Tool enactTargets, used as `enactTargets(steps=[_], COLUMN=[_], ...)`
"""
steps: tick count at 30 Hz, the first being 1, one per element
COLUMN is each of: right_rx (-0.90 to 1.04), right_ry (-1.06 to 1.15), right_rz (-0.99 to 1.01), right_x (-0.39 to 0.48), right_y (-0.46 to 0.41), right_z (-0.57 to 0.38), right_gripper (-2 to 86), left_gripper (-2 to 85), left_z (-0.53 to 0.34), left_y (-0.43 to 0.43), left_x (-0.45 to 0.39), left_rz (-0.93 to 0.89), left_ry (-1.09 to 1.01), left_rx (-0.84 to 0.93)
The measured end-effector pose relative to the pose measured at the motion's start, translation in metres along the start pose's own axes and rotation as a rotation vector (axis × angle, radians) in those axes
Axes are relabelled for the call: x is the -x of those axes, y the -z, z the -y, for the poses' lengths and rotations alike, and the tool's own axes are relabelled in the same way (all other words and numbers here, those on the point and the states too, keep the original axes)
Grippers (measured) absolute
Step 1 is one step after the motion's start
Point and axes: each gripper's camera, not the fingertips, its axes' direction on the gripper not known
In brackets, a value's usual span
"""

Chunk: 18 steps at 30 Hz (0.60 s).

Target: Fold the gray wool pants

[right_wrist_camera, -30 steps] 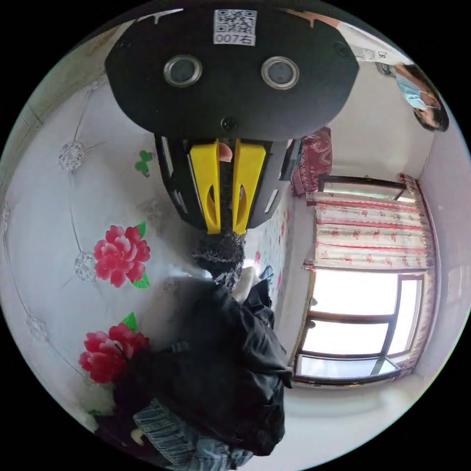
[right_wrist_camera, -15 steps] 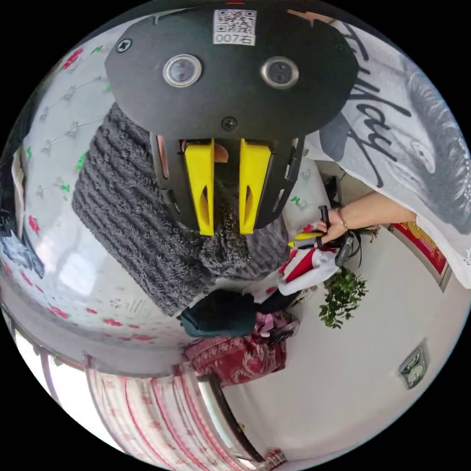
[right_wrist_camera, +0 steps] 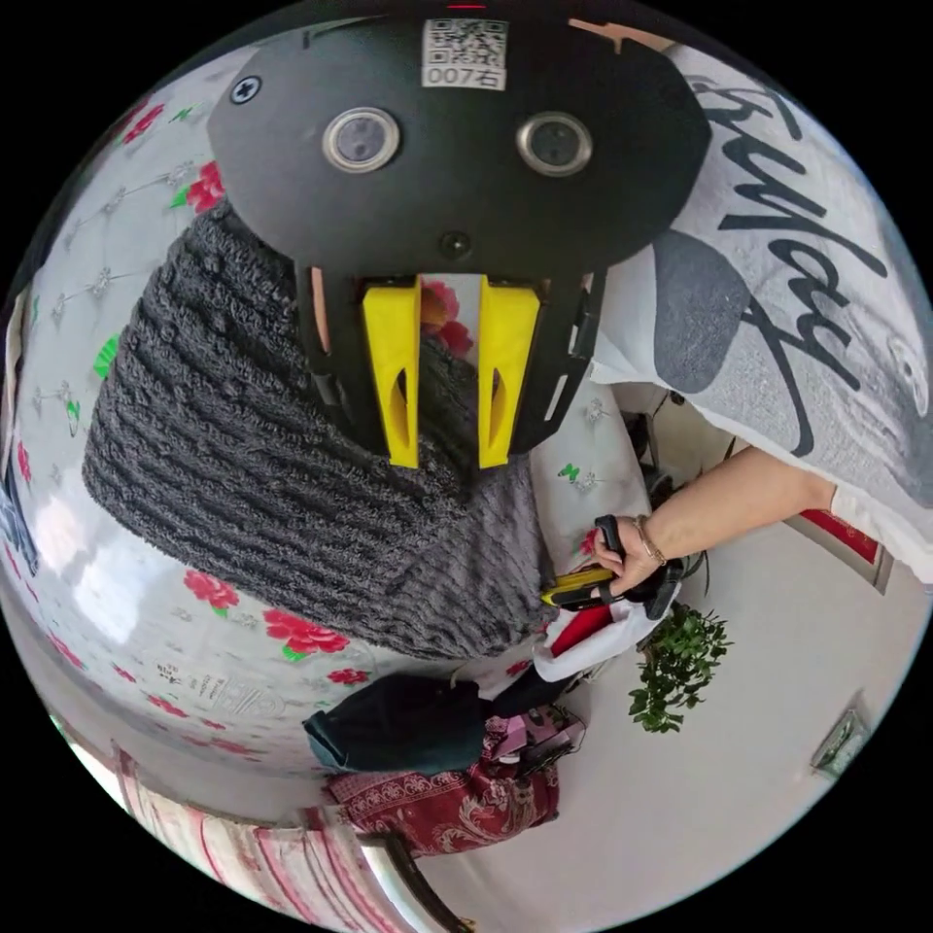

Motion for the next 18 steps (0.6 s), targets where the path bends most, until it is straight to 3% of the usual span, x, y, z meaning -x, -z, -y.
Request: enactTargets(steps=[3,6,8,11,15,17,18], right_rx=[-0.08,-0.177,-0.244,-0.352,-0.454,-0.463,-0.474], right_ry=[-0.109,-0.242,-0.323,-0.457,-0.6,-0.638,-0.657], right_rz=[-0.006,-0.032,-0.064,-0.11,-0.111,-0.071,-0.036], right_x=[-0.025,-0.057,-0.077,-0.109,-0.147,-0.16,-0.169], right_y=[0.031,0.072,0.097,0.133,0.157,0.158,0.159], right_z=[-0.03,-0.067,-0.093,-0.137,-0.185,-0.196,-0.202], right_gripper=[6.4,6.8,7.1,7.5,8.4,9.0,9.5], left_gripper=[2.2,2.0,2.2,3.0,5.2,7.3,7.5], left_z=[-0.014,-0.058,-0.118,-0.208,-0.316,-0.367,-0.37], left_y=[0.029,0.043,0.034,-0.012,-0.143,-0.24,-0.247], left_x=[-0.08,-0.202,-0.287,-0.354,-0.368,-0.333,-0.327], left_rz=[-0.077,-0.133,-0.221,-0.302,-0.21,0.046,0.039], left_ry=[-0.265,-0.71,-1.014,-1.269,-1.366,-1.38,-1.372], left_rx=[-0.027,0.044,0.164,0.342,0.622,0.847,0.85])
